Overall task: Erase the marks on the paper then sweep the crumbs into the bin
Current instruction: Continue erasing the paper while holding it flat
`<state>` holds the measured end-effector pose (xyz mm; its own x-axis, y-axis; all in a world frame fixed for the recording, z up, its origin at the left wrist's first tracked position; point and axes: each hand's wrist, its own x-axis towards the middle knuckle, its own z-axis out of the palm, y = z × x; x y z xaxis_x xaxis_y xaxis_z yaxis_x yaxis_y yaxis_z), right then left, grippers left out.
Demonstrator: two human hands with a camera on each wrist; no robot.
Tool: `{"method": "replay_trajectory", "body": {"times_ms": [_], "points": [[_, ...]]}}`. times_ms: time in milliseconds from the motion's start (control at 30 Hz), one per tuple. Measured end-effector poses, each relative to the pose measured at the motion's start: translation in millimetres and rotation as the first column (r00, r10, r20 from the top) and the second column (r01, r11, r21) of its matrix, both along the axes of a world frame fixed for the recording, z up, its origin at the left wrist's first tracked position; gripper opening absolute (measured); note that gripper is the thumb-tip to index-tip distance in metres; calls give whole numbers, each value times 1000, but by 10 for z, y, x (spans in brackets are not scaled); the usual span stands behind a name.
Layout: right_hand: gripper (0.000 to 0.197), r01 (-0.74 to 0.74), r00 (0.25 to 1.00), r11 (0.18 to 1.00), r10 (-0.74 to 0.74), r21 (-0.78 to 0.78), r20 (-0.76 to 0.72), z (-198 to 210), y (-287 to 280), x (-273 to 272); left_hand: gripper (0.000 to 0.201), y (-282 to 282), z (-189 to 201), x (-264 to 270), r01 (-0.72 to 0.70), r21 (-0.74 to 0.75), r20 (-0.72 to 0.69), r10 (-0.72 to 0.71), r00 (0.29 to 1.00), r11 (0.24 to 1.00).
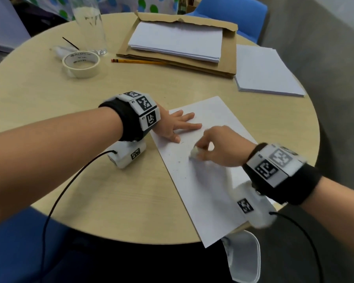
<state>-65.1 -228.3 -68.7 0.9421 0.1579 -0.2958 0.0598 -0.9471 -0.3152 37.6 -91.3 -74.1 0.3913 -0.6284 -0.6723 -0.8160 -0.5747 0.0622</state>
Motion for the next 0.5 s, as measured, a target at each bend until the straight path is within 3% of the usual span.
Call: {"method": "replay_trajectory", "body": {"times_ms": [133,267,367,500], "points": [[23,-106,983,994,105,-2,-150,82,-8,-103,69,-20,-1,1,11,18,11,-12,1000,1000],[19,68,997,998,-68,-15,19,68,-47,348,67,-8,-8,-17,-8,10,20,8,1000,1000],[19,105,991,994,-105,-4,89,-21,-32,262,67,-8,-15,-12,-9,5,23,9,1000,1000],[22,-58,994,998,58,-4,-94,6,-38,-174,68,-10,-1,-8,2,-7,9,-2,1000,1000]]}}
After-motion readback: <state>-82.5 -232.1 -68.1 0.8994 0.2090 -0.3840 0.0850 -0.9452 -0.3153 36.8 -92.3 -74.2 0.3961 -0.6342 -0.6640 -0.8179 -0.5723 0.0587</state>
